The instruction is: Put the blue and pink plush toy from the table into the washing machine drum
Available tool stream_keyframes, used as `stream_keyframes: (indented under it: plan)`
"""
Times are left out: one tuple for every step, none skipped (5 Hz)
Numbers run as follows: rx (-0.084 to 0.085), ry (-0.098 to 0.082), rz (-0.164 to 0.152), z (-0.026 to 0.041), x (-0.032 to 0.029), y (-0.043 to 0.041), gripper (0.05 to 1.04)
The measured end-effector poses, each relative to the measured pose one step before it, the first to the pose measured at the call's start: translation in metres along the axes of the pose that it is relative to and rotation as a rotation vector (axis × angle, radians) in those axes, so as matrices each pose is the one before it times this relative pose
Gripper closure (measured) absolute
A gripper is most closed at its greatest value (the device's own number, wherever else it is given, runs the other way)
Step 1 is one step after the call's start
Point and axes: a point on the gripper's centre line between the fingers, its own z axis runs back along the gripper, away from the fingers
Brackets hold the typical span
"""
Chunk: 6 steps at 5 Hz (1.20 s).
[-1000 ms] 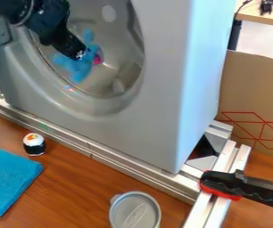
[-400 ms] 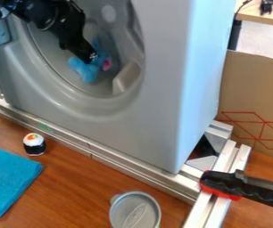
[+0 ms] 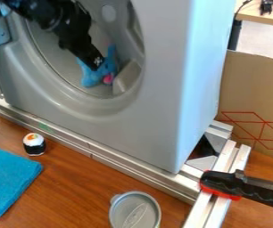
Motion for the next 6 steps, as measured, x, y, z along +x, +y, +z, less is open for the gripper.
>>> stream_keyframes:
  plan:
    - [0.0202,-0.0298,0.0068,0.01936,0.00402,-0.00689,0.128]
    - [0.0508,0.0094,-0.0047,0.03423,-0.00452,-0.00600,0.075]
    - [-0.0366,0.2128,-0.0171,0.02500,-0.03046,-0.01049,0.080]
    - [-0.0421,0.2442,0.0061,0.00002,-0.04726,-0.03050,0.082]
    - [-0.0139,0.0872,0.0280,-0.01041,-0.03104,-0.01957,0.082]
    - [0.0281,-0.0051,0.0519,-0.00876,-0.01221,-0.00572,0.082]
